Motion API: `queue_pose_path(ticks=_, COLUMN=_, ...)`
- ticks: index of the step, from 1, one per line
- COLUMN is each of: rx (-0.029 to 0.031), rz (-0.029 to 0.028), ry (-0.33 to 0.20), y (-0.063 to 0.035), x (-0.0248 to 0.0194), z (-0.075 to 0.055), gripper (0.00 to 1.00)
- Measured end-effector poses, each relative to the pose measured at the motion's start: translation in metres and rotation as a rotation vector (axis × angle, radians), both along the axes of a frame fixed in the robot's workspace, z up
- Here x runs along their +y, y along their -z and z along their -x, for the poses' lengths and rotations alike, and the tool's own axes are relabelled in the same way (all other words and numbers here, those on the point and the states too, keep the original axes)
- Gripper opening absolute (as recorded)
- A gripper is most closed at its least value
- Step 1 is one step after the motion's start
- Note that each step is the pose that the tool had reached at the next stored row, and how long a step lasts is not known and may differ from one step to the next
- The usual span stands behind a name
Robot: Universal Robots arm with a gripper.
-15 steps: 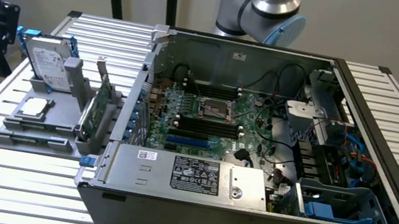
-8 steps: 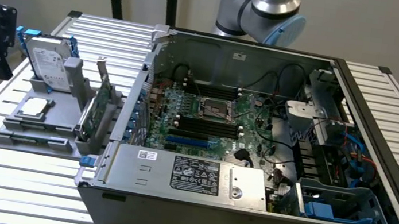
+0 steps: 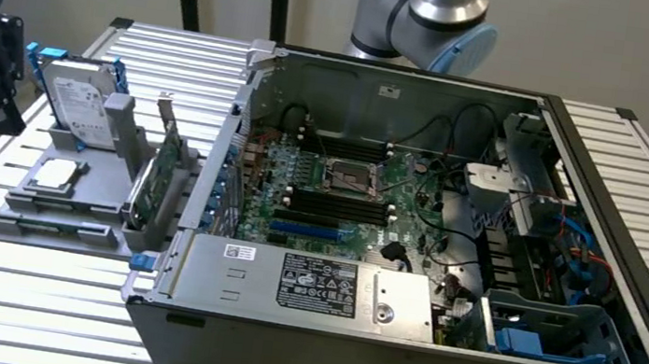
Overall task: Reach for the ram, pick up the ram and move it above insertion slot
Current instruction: 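Pick up the ram and move it above insertion slot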
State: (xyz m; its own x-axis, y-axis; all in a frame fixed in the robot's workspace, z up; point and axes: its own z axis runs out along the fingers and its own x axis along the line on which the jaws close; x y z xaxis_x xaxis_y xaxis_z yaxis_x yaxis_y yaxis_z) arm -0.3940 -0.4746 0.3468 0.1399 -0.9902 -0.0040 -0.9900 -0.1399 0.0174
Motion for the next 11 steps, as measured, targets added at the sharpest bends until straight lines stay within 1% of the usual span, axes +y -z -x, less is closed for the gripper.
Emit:
queue_pose_path(ticks=1, rx=-0.0022, rz=-0.0006, ry=-0.002, y=0.0003, x=-0.0001, z=0.0001, gripper=0.11)
queue_pose_path(ticks=6, rx=-0.0029, rz=-0.0019, ry=-0.002, y=0.0005, x=-0.0002, z=0.0004, gripper=0.12)
queue_pose_path(ticks=9, rx=-0.0029, rz=-0.0021, ry=-0.002, y=0.0005, x=-0.0003, z=0.0003, gripper=0.30)
queue_pose_path(ticks=10, rx=-0.0028, rz=-0.0021, ry=-0.002, y=0.0006, x=-0.0004, z=0.0004, gripper=0.30)
queue_pose_path(ticks=11, rx=-0.0029, rz=-0.0022, ry=-0.002, y=0.0013, x=-0.0004, z=0.0004, gripper=0.36)
